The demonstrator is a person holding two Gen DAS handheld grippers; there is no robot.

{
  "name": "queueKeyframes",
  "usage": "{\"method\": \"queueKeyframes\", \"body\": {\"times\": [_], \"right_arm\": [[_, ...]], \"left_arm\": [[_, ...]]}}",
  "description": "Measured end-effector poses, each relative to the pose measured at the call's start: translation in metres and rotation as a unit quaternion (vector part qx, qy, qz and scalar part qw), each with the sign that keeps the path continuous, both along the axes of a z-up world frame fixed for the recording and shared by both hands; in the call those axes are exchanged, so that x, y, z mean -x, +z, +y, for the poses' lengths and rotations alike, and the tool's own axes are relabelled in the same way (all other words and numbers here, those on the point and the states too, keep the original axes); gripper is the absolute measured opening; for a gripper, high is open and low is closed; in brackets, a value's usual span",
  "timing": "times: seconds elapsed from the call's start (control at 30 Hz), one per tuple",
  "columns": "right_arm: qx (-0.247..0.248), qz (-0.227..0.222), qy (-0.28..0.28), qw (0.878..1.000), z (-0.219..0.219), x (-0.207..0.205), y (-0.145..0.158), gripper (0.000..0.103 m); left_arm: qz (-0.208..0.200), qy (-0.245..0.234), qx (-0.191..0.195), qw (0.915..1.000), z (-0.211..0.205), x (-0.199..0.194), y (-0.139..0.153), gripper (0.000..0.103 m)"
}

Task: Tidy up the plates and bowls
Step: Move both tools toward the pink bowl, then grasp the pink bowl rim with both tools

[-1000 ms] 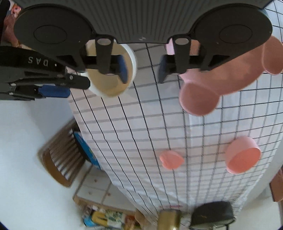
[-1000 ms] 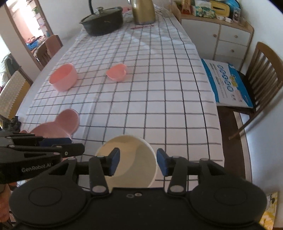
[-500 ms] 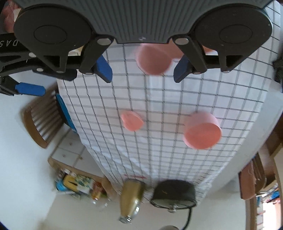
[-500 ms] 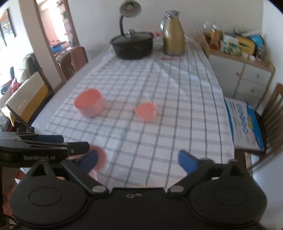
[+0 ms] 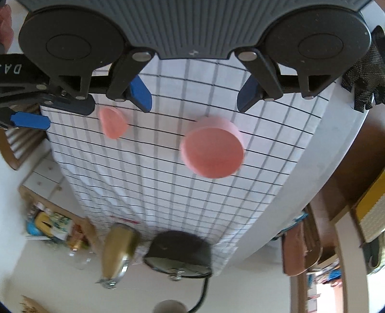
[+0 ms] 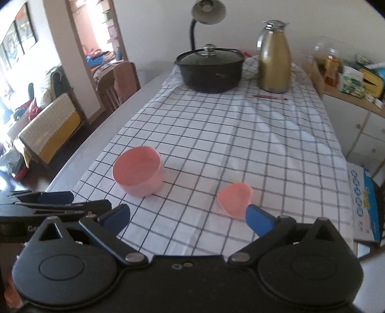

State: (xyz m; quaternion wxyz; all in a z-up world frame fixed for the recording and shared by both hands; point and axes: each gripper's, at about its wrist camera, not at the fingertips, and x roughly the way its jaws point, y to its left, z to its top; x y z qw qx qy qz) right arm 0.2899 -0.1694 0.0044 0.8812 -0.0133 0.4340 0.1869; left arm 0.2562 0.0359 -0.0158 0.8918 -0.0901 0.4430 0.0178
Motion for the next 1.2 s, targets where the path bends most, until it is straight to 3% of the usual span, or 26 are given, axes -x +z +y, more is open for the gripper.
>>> {"method": "queueKeyframes", "body": {"times": [0.27, 0.53, 0.8, 0.9, 0.97, 1.2], "right_arm": [[-0.003, 0.029, 0.025, 0.999, 0.025, -0.048, -0.024, 0.099], [-0.01, 0.069, 0.036, 0.997, 0.052, -0.091, -0.048, 0.081], [-0.017, 0.11, 0.012, 0.994, 0.073, -0.13, -0.078, 0.071], [-0.016, 0.128, 0.011, 0.992, 0.076, -0.136, -0.091, 0.057], [-0.02, 0.136, 0.013, 0.99, 0.078, -0.138, -0.096, 0.049], [-0.021, 0.141, 0.037, 0.989, 0.085, -0.14, -0.102, 0.028]], "left_arm": [[0.037, 0.042, 0.004, 0.9984, 0.027, -0.042, -0.03, 0.078], [0.054, 0.083, 0.009, 0.995, 0.047, -0.07, -0.051, 0.078], [0.069, 0.133, 0.028, 0.9883, 0.068, -0.099, -0.069, 0.077], [0.077, 0.143, 0.029, 0.9863, 0.07, -0.106, -0.078, 0.075], [0.078, 0.142, 0.034, 0.9862, 0.07, -0.109, -0.082, 0.061], [0.084, 0.134, 0.024, 0.9871, 0.063, -0.117, -0.088, 0.035]]}}
